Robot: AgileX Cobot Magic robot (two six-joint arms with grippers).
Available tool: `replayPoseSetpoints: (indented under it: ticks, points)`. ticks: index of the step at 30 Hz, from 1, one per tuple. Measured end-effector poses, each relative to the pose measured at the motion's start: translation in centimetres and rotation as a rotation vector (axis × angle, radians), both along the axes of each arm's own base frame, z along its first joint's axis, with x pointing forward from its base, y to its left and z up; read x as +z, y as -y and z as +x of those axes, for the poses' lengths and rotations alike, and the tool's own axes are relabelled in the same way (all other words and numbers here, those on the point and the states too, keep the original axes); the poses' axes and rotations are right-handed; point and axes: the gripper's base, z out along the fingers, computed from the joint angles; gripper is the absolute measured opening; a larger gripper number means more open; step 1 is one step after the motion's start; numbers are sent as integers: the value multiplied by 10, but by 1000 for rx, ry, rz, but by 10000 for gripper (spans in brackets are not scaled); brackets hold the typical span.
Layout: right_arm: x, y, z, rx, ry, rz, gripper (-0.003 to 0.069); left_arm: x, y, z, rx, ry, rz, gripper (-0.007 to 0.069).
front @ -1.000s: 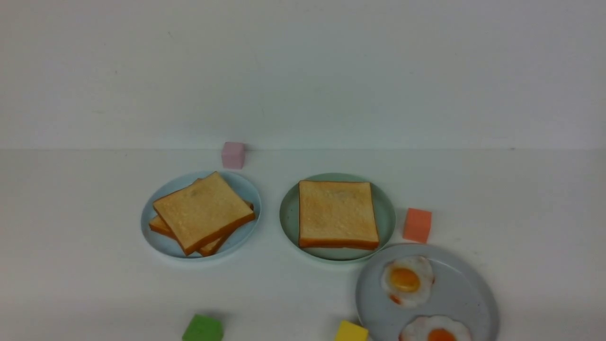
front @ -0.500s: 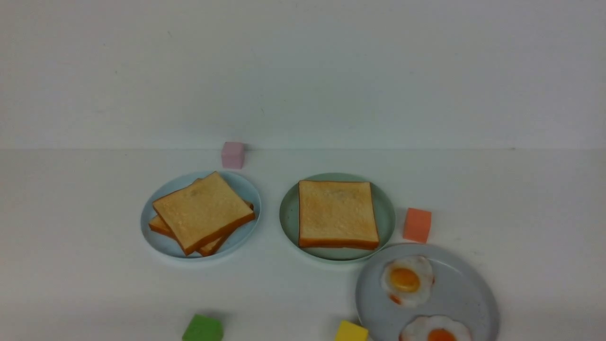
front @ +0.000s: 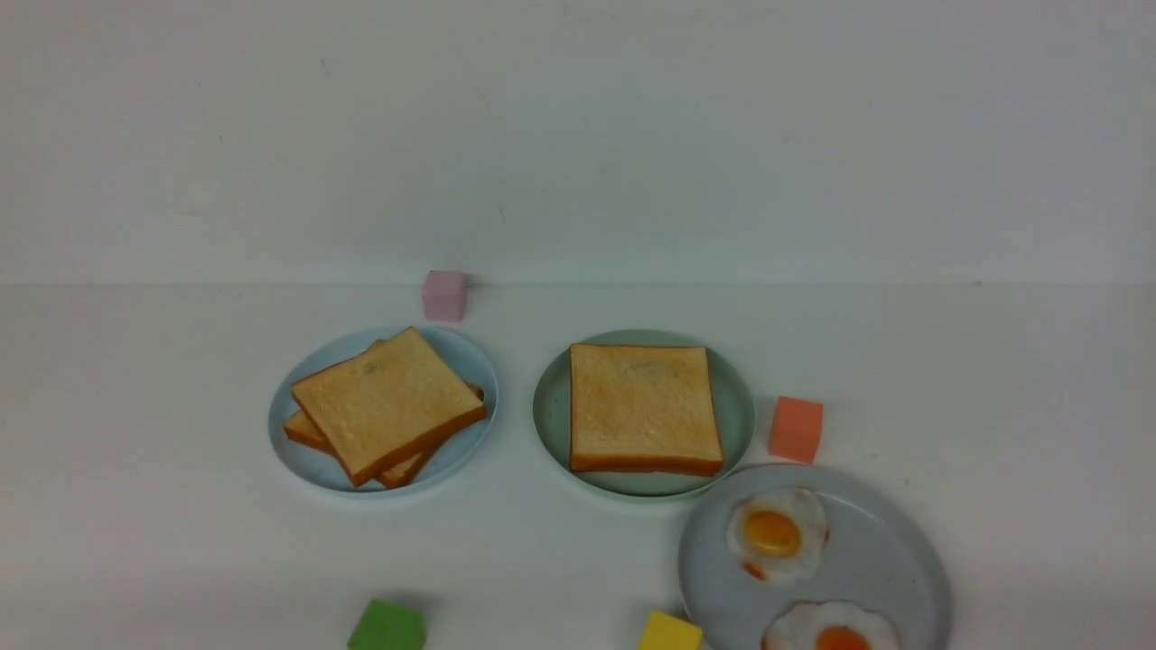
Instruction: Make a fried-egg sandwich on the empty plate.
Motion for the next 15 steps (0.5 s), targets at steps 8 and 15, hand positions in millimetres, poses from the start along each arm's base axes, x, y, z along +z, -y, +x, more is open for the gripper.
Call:
replayPoseSetpoints:
  ticks: [8, 15]
  points:
    - [0, 0, 0, 0, 0, 0, 111, 0, 0, 0, 0, 0, 0, 36]
    - [0, 0, 0, 0, 0, 0, 120, 0, 0, 0, 0, 0, 0, 39]
